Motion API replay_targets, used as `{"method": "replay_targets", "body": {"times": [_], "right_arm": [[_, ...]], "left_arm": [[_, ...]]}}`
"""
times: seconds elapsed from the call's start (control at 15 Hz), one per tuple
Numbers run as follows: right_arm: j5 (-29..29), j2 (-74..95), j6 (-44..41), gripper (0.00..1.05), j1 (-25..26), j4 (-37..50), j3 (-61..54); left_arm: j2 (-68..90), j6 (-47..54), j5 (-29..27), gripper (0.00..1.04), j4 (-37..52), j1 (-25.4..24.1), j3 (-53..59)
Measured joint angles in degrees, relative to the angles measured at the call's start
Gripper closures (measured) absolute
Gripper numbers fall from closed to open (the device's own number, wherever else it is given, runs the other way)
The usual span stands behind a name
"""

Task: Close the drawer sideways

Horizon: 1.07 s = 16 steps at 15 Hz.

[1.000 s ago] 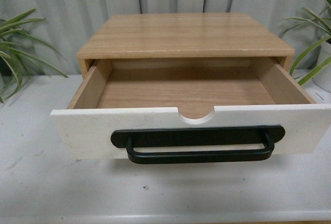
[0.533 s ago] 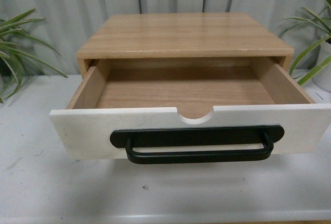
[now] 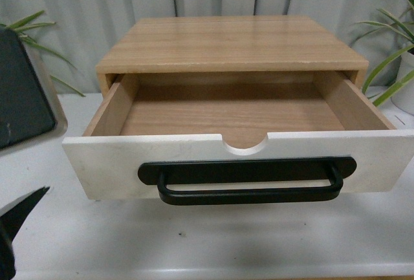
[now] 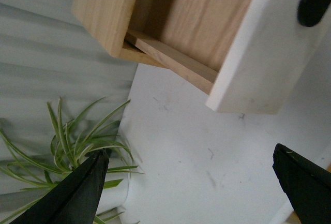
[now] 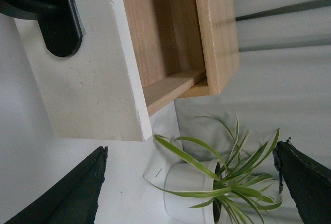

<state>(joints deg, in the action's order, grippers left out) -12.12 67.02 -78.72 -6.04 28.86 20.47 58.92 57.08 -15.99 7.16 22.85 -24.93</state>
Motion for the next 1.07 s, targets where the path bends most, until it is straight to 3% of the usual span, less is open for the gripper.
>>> {"method": "replay_targets", "body": {"times": [1.07], "right_arm": [[3.2, 18.5, 0.8, 0.06, -0.6, 2.0, 15.0]], "left_arm": [[23.6, 1.5, 0.7, 0.07, 20.6, -1.8, -10.0]]}}
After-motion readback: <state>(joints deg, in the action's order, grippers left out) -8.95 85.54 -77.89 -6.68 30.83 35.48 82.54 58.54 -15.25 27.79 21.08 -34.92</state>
